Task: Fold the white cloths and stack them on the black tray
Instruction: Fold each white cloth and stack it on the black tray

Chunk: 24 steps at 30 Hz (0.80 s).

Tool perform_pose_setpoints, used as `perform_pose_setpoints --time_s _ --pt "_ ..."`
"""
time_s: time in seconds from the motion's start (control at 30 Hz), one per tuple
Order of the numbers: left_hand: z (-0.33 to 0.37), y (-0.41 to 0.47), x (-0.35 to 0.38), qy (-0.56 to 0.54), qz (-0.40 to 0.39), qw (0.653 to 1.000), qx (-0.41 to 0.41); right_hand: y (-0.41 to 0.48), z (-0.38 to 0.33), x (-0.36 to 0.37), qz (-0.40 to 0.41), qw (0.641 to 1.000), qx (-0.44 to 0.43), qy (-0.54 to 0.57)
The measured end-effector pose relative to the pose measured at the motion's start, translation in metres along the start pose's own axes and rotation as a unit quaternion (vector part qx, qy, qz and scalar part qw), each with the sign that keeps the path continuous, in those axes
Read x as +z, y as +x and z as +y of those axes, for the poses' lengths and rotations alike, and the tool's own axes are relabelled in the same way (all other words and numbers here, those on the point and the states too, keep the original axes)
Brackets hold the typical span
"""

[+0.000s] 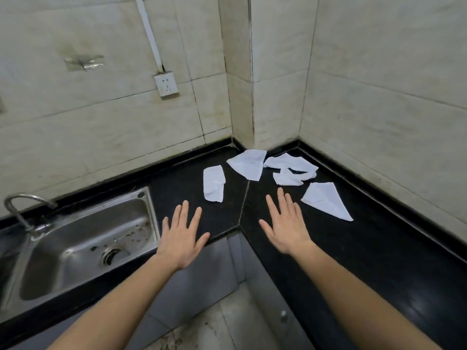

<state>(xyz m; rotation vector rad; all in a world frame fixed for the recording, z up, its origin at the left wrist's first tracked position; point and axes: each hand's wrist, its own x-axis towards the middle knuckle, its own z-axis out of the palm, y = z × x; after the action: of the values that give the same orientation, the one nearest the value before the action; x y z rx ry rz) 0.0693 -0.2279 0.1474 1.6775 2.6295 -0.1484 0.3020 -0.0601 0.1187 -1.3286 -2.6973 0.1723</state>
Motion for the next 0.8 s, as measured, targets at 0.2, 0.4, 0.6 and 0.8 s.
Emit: perform_pose_setpoints --time_s 0.2,0.4,0.6,0.8 --pt "-0.028 0.095 -0.002 0.000 -0.009 1.000 0.007 0.094 -0.001 0.022 -0.048 0.999 0.011 0.000" --pt "-0.048 0.177 0.024 -0.039 -0.024 0.999 0.003 0.165 -0.009 0.048 -0.122 0.992 -0.024 -0.012" --pt "-0.056 0.279 0.054 -0.069 -0.067 0.994 0.051 0.226 -0.016 0.086 -0.199 0.979 -0.037 -0.008" --pt "-0.057 0.399 0.094 -0.138 -0.136 0.972 0.131 0.281 -0.034 0.139 -0.243 0.967 -0.059 0.040"
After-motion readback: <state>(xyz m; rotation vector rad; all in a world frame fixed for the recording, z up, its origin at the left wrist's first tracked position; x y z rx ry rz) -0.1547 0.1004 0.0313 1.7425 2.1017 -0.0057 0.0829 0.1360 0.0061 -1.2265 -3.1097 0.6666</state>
